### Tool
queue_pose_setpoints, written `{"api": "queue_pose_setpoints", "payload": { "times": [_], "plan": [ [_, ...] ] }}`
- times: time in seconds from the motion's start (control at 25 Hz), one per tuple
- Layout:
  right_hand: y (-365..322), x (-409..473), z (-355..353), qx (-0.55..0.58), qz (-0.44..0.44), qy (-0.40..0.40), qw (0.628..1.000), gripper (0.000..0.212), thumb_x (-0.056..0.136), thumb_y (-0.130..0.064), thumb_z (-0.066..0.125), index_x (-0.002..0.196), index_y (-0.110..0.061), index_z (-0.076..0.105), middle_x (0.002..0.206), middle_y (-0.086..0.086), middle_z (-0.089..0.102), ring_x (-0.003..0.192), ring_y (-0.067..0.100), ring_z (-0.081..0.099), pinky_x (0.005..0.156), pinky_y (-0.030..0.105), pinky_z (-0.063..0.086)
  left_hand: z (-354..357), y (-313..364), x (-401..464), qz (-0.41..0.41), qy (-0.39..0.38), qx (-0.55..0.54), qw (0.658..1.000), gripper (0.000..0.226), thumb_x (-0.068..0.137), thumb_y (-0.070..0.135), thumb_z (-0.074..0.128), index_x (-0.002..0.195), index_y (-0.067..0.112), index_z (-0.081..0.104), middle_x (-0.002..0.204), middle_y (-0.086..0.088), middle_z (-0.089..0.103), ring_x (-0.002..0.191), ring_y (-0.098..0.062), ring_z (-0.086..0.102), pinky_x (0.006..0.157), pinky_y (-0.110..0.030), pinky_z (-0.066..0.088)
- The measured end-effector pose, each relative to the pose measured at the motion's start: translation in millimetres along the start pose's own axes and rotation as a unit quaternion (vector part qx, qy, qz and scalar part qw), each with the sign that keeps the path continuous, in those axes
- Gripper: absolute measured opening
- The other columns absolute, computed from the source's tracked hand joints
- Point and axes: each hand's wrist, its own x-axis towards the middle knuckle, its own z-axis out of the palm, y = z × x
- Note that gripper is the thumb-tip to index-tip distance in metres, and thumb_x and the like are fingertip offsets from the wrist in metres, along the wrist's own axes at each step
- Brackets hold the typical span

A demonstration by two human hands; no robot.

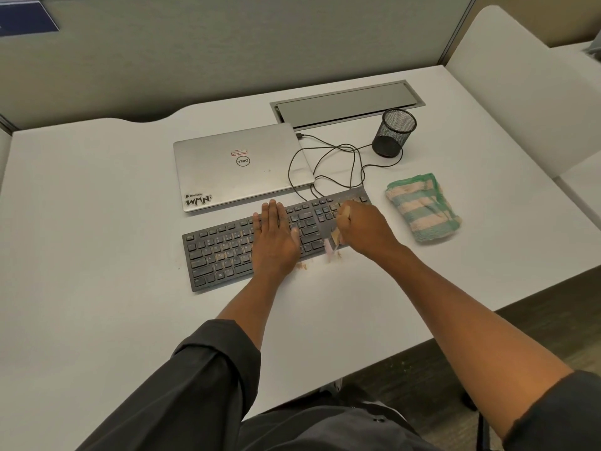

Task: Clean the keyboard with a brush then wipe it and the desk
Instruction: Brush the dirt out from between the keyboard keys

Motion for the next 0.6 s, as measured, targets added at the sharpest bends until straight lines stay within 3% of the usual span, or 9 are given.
{"api": "queue_pose_setpoints", "payload": {
  "times": [0.16, 0.32, 0.48, 0.6],
  "plan": [
    [0.8, 1.6, 3.9, 0.103, 0.018, 0.007, 0.994, 0.019, 0.094, -0.021, 0.044, 0.096, -0.015, 0.062, 0.078, 0.003, 0.071, 0.079, 0.022, 0.067, 0.07, 0.037, 0.055, -0.6, 0.0, -0.2, 0.0, -0.006, -0.001, 1.0, 0.068, 0.107, 0.04, 0.019, 0.161, 0.003, -0.001, 0.169, -0.016, -0.004, 0.156, -0.028, -0.01, 0.127, -0.047, -0.005],
    [3.9, 0.1, 1.2, 0.029, 0.004, 0.033, 0.999, 0.022, 0.097, -0.022, 0.042, 0.099, -0.015, 0.063, 0.085, 0.006, 0.069, 0.08, 0.025, 0.065, 0.071, 0.037, 0.054, -0.9, 0.3, -0.1, 0.002, -0.002, -0.004, 1.0, 0.068, 0.107, 0.04, 0.019, 0.161, 0.003, -0.001, 0.169, -0.016, -0.004, 0.156, -0.028, -0.01, 0.127, -0.047, -0.004],
    [1.9, 0.4, 7.5, 0.122, -0.002, -0.003, 0.993, 0.017, 0.096, -0.022, 0.046, 0.098, -0.017, 0.062, 0.082, 0.004, 0.07, 0.079, 0.022, 0.066, 0.066, 0.032, 0.051, -0.5, 0.2, -0.3, -0.001, -0.003, -0.004, 1.0, 0.068, 0.107, 0.04, 0.02, 0.161, 0.003, 0.0, 0.169, -0.016, -0.004, 0.157, -0.028, -0.01, 0.127, -0.046, -0.005],
    [4.0, 0.8, 5.6, 0.074, 0.009, 0.038, 0.996, 0.021, 0.097, -0.02, 0.044, 0.102, -0.013, 0.063, 0.087, 0.009, 0.07, 0.082, 0.025, 0.066, 0.071, 0.036, 0.053, -1.6, 0.4, 0.5, -0.001, -0.004, -0.005, 1.0, 0.068, 0.107, 0.039, 0.021, 0.161, 0.003, 0.0, 0.169, -0.016, -0.004, 0.156, -0.028, -0.01, 0.127, -0.046, -0.006]
  ]
}}
